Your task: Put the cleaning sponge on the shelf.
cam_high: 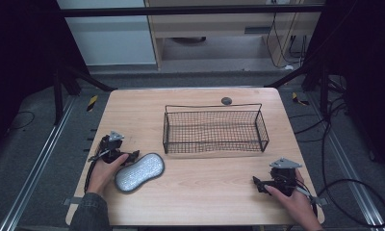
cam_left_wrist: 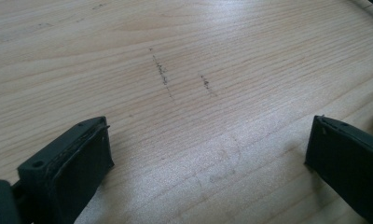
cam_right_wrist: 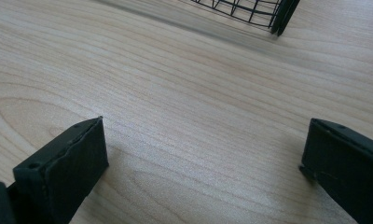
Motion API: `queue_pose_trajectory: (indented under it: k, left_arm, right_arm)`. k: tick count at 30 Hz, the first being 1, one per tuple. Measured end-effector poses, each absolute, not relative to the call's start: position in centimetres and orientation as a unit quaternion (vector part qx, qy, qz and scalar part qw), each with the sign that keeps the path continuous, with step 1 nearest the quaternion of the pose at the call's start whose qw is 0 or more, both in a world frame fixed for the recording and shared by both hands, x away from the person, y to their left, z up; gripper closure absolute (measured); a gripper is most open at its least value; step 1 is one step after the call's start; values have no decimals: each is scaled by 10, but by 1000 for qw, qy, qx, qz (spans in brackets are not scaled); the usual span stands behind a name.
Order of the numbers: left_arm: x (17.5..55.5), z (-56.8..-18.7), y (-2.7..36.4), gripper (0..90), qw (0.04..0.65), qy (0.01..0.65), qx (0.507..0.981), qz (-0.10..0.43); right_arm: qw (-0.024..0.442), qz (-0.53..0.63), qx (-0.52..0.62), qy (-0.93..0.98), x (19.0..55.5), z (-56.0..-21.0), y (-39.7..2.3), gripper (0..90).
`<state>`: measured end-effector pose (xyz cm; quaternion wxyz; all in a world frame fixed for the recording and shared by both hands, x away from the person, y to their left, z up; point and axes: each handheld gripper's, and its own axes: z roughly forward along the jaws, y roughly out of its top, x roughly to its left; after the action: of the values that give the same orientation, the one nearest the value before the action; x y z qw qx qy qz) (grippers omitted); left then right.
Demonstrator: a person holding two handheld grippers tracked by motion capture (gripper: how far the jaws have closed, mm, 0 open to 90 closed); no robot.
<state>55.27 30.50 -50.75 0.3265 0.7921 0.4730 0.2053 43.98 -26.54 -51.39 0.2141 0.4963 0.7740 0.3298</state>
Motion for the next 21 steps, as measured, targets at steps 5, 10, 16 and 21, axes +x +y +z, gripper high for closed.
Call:
queue_pose_trajectory:
  k: [5,10,16,21]
  left_arm:
    - [548,-496,303,33,311,475,792,225]
    - [534,-477,303,38,318,467,795,221]
    - [518,-463,297,35,327,439,811,207]
    - [504,-447,287,33,296,406,842,198]
  right_arm:
    - [214,330,496,774,440,-514,-265,3]
    - [213,330,496,775,439,-514,-265,3]
    - [212,331,493,776,439,-514,-266,3]
    - [209,332,493,776,438,-514,-266,3]
